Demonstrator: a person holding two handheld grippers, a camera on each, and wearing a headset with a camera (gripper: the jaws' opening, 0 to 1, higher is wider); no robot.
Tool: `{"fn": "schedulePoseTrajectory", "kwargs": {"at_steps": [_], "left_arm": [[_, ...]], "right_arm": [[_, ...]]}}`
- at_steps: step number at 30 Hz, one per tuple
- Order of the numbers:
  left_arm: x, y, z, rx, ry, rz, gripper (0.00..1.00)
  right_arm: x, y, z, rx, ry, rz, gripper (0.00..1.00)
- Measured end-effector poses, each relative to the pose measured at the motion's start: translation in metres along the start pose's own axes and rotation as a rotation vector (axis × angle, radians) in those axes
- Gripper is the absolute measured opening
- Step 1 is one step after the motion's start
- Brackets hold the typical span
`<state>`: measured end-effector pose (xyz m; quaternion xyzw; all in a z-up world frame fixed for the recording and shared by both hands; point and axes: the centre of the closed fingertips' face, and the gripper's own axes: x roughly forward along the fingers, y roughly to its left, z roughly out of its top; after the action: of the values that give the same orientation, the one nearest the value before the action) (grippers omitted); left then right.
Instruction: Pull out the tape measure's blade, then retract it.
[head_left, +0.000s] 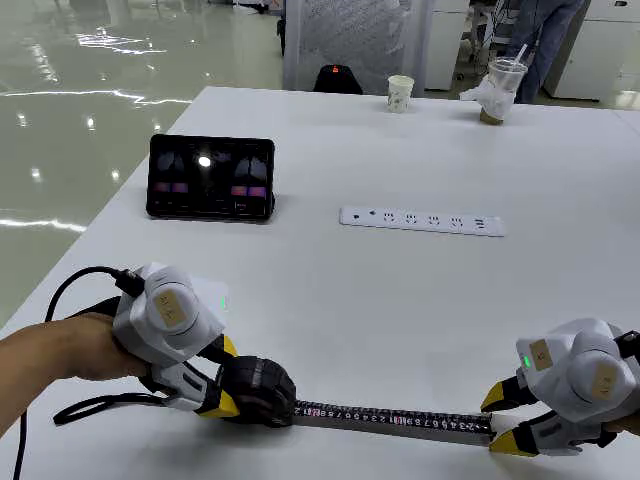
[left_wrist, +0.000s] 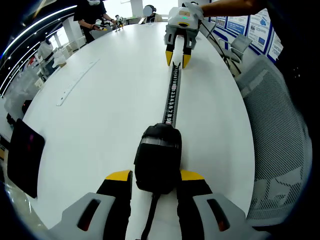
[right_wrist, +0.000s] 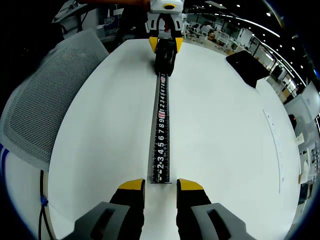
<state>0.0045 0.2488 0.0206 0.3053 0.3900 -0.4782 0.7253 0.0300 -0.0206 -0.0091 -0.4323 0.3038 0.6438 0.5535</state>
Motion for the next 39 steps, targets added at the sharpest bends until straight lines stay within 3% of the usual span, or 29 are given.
{"fn": "schedulePoseTrajectory", "kwargs": {"at_steps": [13,24,39], "left_arm": [[-0.013,-0.005,-0.014,-0.058,0.018,0.034,0.44],[-0.021,-0.027,-0.028,-0.157,0.011,0.048,0.56],[-0.028,-0.04,-0.031,-0.271,-0.041,0.102,0.73]], "right_arm": [[-0.009,0.009,-0.001,0.047,-0.007,-0.034,0.35],[-0.01,0.023,-0.007,0.139,-0.01,-0.048,0.47],[-0.018,0.03,-0.004,0.268,-0.056,-0.12,0.66]]}}
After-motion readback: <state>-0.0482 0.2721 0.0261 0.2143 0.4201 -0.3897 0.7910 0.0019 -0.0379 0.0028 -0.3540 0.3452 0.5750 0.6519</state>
